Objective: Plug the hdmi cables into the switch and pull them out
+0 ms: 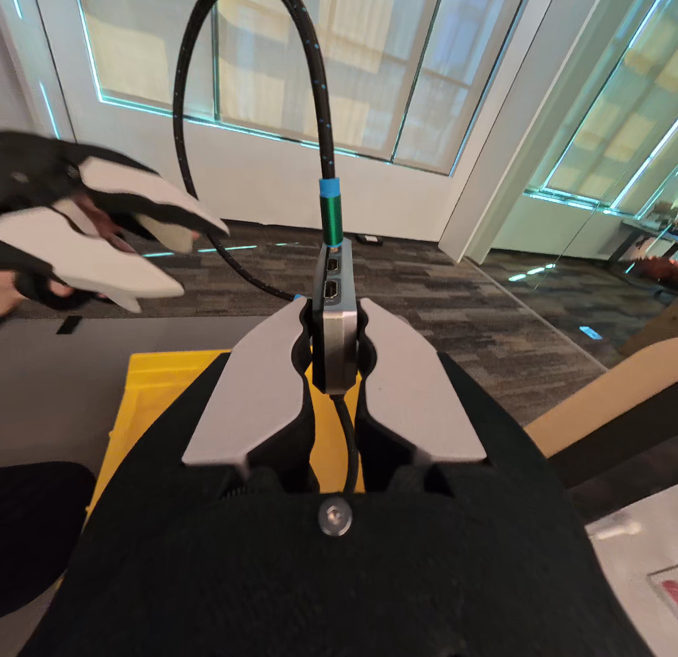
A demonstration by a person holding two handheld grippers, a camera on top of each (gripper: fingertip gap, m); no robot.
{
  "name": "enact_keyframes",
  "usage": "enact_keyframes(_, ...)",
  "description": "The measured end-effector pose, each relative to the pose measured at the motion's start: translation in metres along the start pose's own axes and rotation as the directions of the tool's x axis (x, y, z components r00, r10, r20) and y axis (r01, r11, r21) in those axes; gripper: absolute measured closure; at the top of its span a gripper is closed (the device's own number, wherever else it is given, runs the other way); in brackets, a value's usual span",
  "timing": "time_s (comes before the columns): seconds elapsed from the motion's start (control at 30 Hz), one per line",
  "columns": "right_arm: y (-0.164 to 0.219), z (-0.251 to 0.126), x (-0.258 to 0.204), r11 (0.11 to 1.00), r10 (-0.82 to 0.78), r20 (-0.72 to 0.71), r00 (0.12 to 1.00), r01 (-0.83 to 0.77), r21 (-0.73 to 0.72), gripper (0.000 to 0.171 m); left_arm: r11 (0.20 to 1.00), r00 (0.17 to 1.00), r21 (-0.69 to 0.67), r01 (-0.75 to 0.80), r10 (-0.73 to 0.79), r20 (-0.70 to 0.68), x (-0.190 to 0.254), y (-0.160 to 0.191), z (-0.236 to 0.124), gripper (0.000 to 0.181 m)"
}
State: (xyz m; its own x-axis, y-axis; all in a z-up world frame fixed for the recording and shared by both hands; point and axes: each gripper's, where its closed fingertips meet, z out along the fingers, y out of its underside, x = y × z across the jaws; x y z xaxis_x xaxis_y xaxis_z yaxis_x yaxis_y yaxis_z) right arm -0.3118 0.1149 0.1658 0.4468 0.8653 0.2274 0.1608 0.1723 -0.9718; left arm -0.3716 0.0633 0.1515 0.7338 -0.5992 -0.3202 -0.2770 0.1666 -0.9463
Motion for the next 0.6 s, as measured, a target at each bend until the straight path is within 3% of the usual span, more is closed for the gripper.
enact_keyframes(0.03, -0.011, -0.007, 0.0, 1.0, -0.009, 0.002, 1.0, 0.009, 0.013, 0.149, 0.999, 0.999, 0.044, 0.031, -0.03, -0.029, 0.004, -0.007, 0.005, 0.133)
enact_keyframes(0.13, -0.043, -0.025, 0.004, 0.998, -0.032, -0.011, 0.999, 0.033, 0.045, 0.149, 0.981, 0.984, 0.124, 0.151, -0.138, -0.111, 0.008, -0.033, 0.019, 0.131)
enact_keyframes(0.23, -0.072, -0.043, 0.01, 0.997, -0.06, -0.032, 0.998, 0.062, 0.052, 0.149, 0.979, 0.979, 0.125, 0.159, -0.14, -0.146, 0.016, -0.053, 0.033, 0.129)
enact_keyframes(0.37, -0.117, -0.069, 0.014, 0.991, -0.109, -0.061, 0.992, 0.113, 0.068, 0.15, 0.975, 0.984, 0.197, 0.102, -0.07, -0.161, 0.036, -0.089, 0.04, 0.149)
enact_keyframes(0.43, -0.138, -0.083, 0.009, 0.988, -0.129, -0.043, 0.991, 0.132, 0.084, 0.149, 0.967, 0.985, 0.232, 0.107, -0.072, -0.154, 0.042, -0.109, 0.043, 0.142)
enact_keyframes(0.5, -0.153, -0.097, 0.0, 0.985, -0.145, -0.009, 0.989, 0.145, 0.098, 0.149, 0.951, 0.975, 0.266, 0.16, -0.109, -0.196, 0.05, -0.132, 0.047, 0.122)
enact_keyframes(0.6, -0.16, -0.119, -0.015, 0.981, -0.16, 0.046, 0.986, 0.154, 0.116, 0.149, 0.896, 0.934, 0.358, 0.265, -0.146, -0.326, 0.066, -0.169, 0.038, 0.12)
